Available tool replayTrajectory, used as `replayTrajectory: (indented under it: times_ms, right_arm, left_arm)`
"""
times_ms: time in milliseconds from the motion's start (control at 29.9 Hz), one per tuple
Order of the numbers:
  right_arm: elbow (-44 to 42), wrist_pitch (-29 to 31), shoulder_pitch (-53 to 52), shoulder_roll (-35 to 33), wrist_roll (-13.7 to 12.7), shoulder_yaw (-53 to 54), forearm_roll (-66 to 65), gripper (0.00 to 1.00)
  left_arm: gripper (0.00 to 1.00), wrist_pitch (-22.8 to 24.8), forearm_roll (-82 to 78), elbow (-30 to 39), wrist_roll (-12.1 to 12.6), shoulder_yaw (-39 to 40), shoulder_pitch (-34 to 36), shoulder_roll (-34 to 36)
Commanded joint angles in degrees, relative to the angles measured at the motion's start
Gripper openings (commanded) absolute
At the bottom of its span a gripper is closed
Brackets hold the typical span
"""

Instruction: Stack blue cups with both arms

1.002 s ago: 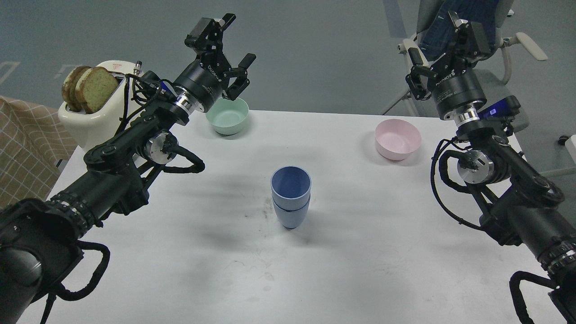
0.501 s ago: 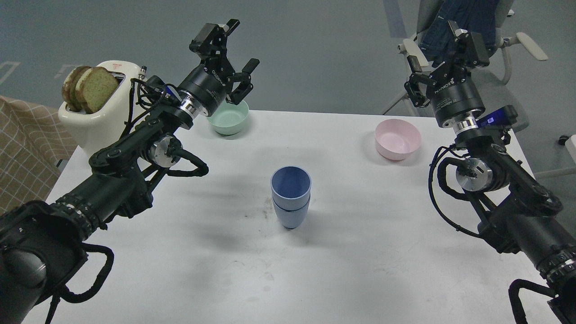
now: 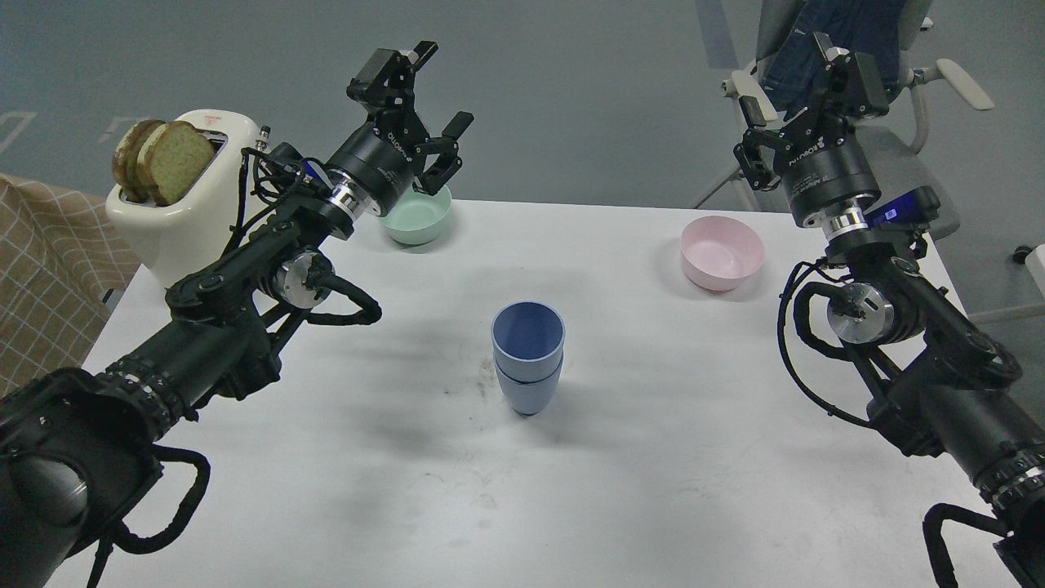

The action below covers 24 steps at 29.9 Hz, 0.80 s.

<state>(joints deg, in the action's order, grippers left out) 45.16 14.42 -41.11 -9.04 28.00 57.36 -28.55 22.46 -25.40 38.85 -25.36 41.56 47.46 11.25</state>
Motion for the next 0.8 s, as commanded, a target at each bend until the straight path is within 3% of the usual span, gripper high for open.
replayTrajectory:
  times_ms: [0, 769]
  right_arm:
    - [0.01, 0.00, -0.11, 0.25, 0.00, 0.03, -0.01, 1.00]
    - [0.19, -0.18, -1.17, 1.83, 0.00, -0.32, -0.37, 1.00]
  left_arm:
    - [0.98, 0.04, 0.00, -0.01, 0.04, 0.02, 0.09, -0.18]
    - [0.98, 0.04, 0.00, -0.01, -0.04, -0.07, -0.26, 0.00]
